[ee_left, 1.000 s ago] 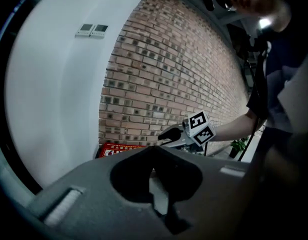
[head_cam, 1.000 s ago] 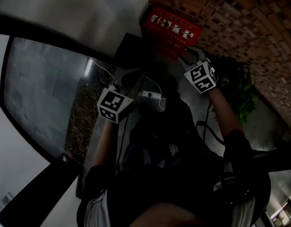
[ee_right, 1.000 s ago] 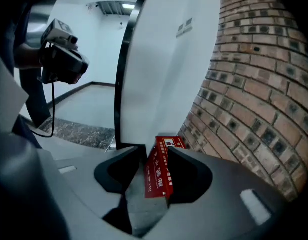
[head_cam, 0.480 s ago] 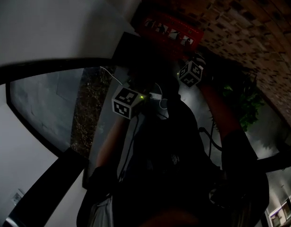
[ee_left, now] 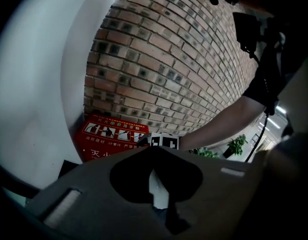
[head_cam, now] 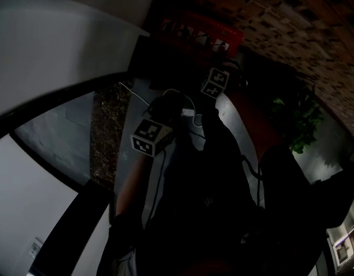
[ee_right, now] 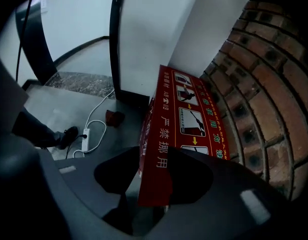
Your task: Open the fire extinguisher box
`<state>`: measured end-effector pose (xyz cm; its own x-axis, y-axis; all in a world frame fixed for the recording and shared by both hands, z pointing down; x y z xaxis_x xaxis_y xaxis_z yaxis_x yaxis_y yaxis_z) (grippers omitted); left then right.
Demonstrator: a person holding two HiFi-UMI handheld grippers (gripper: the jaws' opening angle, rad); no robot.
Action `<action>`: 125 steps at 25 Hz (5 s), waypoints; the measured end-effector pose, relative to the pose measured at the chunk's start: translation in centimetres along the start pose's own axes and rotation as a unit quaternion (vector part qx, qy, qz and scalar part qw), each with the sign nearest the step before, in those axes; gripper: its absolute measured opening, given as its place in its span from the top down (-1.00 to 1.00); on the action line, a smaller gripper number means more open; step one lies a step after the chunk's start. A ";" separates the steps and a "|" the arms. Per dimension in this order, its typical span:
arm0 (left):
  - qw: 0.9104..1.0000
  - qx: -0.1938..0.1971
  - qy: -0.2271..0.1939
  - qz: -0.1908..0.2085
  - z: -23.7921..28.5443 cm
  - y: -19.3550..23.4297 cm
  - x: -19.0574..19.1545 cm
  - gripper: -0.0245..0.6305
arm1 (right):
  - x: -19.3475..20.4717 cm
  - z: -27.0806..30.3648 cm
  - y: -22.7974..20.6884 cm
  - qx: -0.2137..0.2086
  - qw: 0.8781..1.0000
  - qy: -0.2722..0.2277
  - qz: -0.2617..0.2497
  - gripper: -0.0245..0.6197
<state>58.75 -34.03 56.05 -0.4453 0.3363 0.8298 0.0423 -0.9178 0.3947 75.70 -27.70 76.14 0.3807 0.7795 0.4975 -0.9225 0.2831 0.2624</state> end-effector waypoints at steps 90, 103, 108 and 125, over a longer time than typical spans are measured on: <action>0.996 -0.043 -0.044 0.060 0.6 -3.2 -7.1 0.93 | -3.4 -12.8 -19.3 0.178 0.978 -0.073 -0.075 0.96; 0.996 -0.045 -0.043 0.060 1.9 -2.5 -7.8 0.93 | -3.1 -12.1 -21.1 0.181 0.977 -0.075 -0.085 0.96; 0.996 -0.042 -0.042 0.065 2.1 -2.9 -7.9 0.93 | -2.8 -12.3 -21.1 0.182 0.977 -0.076 -0.086 0.96; 0.994 -0.055 -0.053 0.072 -0.4 -3.1 -8.0 0.93 | -3.5 -13.0 -20.7 0.155 0.984 -0.077 -0.041 0.96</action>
<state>61.84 -33.95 48.06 -0.3447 0.2156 0.9136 -0.0030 -0.9735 0.2286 92.66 -29.01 58.16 0.4807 0.6605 0.5768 -0.8335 0.1398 0.5345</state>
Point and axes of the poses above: the fingertips, and each gripper's own axes: z forward along the fingers, y to its left, x out of its underside, the point moved 8 cm from there along -z, backward along the fingers, and after that the axes turned 15 degrees about -y, right-handed, at the moved point
